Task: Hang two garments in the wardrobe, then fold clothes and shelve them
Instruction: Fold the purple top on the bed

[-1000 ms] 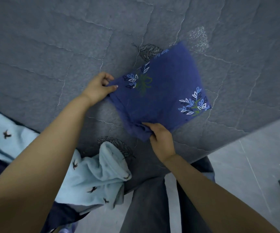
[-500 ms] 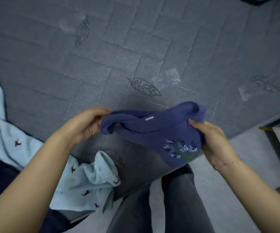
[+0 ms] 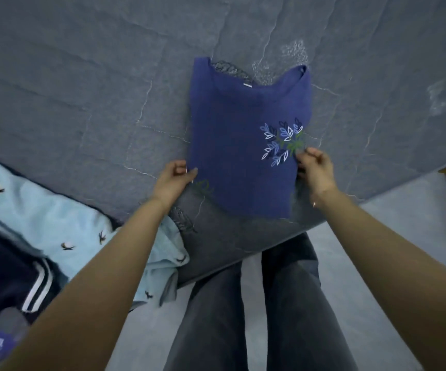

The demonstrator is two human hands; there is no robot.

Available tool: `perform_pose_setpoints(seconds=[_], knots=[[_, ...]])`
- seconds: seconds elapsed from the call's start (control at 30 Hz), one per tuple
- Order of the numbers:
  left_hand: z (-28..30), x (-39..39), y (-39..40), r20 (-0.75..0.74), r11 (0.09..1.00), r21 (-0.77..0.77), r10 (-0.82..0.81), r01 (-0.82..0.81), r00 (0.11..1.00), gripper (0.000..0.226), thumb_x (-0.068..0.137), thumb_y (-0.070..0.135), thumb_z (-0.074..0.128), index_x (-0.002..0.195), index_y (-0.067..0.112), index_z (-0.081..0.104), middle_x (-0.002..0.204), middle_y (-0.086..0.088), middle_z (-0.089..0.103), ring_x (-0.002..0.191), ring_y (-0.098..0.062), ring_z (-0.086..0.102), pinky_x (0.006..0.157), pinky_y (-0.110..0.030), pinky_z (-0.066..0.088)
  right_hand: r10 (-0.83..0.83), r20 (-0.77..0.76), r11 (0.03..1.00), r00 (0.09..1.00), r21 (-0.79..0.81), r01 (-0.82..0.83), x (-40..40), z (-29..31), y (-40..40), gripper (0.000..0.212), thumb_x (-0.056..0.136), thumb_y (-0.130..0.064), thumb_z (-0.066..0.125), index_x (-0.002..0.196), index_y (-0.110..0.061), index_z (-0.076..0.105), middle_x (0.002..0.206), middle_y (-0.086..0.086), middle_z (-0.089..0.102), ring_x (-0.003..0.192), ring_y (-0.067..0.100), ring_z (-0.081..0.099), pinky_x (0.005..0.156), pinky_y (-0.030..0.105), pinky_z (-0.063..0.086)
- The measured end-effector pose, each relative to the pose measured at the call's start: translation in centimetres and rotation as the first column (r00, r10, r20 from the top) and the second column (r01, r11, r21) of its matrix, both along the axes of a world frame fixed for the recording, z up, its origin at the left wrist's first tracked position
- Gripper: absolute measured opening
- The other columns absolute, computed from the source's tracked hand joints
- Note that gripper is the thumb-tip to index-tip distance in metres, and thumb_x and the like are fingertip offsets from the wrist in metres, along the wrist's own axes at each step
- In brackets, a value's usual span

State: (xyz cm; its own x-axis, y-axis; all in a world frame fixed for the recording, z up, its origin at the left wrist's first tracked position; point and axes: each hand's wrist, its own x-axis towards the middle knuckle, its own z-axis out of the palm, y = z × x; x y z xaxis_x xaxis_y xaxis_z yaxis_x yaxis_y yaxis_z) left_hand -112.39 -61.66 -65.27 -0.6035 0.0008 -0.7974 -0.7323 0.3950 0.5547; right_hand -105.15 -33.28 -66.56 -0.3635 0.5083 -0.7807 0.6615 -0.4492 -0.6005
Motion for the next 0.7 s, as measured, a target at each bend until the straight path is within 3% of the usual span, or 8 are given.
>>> perform_pose_setpoints(seconds=[0.07,0.17,0.23,0.3,0.43,0.53,0.63,0.7], knots=[[0.3,2.6,-0.5,0.039,0.999,0.05,-0.001,-0.001,0.999,0.02,0.092,0.008,0.064,0.106,0.013,0.05,0.082,0.003,0.056,0.07,0.0,0.056,0.059,-0.007,0.041,0.041,0.052,0.999,0.998,-0.025,-0.039,3.3,0.3,-1.8,0.034,0.09,-0.014,0.068,0.117,-0.012,0.048,0.093,0.004,0.063,0.069,0.006,0.061,0.06,0.018,0.052],[0.7,4.7,-0.6,0.069,0.989,0.135,0.051,-0.06,0.996,0.015,0.092,0.008,0.063,0.102,0.014,0.053,0.092,0.002,0.06,0.085,-0.006,0.057,0.078,-0.015,0.046,0.064,0.073,0.997,0.995,-0.047,-0.06,7.0,0.4,-4.4,0.032,0.088,-0.012,0.07,0.115,-0.007,0.053,0.088,0.0,0.067,0.064,-0.002,0.066,0.06,0.016,0.052],[0.9,4.8,-0.5,0.012,0.975,0.176,0.135,-0.135,0.991,0.015,0.092,0.005,0.062,0.094,0.017,0.053,0.095,0.001,0.06,0.088,-0.007,0.058,0.089,-0.023,0.046,0.083,0.053,0.996,0.995,-0.023,-0.082,8.4,0.2,-5.5,0.028,0.088,-0.012,0.07,0.111,-0.006,0.055,0.087,0.001,0.068,0.069,0.003,0.066,0.069,0.022,0.052],[0.9,4.2,-0.2,-0.04,0.965,0.213,0.167,-0.155,0.985,0.017,0.091,0.006,0.063,0.097,0.019,0.055,0.097,0.004,0.063,0.09,-0.005,0.06,0.092,-0.021,0.048,0.045,0.039,0.999,0.998,0.023,-0.046,9.0,0.2,-6.1,0.026,0.088,-0.012,0.07,0.107,-0.01,0.053,0.084,0.003,0.065,0.074,0.01,0.062,0.075,0.028,0.052],[0.6,3.2,-0.2,-0.089,0.98,0.183,-0.066,0.082,0.994,0.024,0.09,0.009,0.066,0.111,0.014,0.057,0.094,0.006,0.066,0.085,-0.002,0.062,0.078,-0.008,0.049,0.027,0.028,0.999,0.999,0.031,-0.028,9.5,0.3,-6.3,0.022,0.087,-0.013,0.072,0.091,-0.02,0.051,0.083,0.003,0.065,0.075,0.012,0.062,0.07,0.025,0.053],[0.3,3.8,-1.0,0.022,0.955,0.094,-0.284,0.281,0.958,0.029,0.091,0.012,0.066,0.118,0.008,0.058,0.089,-0.001,0.062,0.081,-0.008,0.058,0.071,-0.008,0.048,0.133,0.034,0.99,0.991,-0.047,-0.131,10.5,0.4,-6.3,0.011,0.088,-0.017,0.071,0.09,-0.018,0.06,0.082,-0.001,0.07,0.07,0.01,0.068,0.065,0.02,0.054],[0.3,4.5,-2.2,0.033,0.965,0.016,-0.261,0.261,0.965,0.011,0.092,0.015,0.065,0.099,0.008,0.06,0.087,-0.011,0.061,0.083,-0.019,0.061,0.071,-0.015,0.049,0.125,0.059,0.991,0.99,-0.064,-0.121,11.6,0.3,-5.8,0.005,0.091,-0.02,0.068,0.089,-0.016,0.065,0.08,0.003,0.07,0.07,0.009,0.069,0.069,0.022,0.054],[0.5,4.8,-3.1,-0.029,0.99,-0.046,-0.137,0.136,0.99,0.02,0.091,0.019,0.066,0.076,0.01,0.057,0.076,-0.008,0.059,0.072,-0.015,0.06,0.069,-0.022,0.046,0.097,0.069,0.993,0.993,-0.067,-0.092,12.2,0.3,-5.3,0.007,0.091,-0.02,0.067,0.088,-0.014,0.066,0.079,0.006,0.07,0.07,0.01,0.07,0.071,0.022,0.055]])
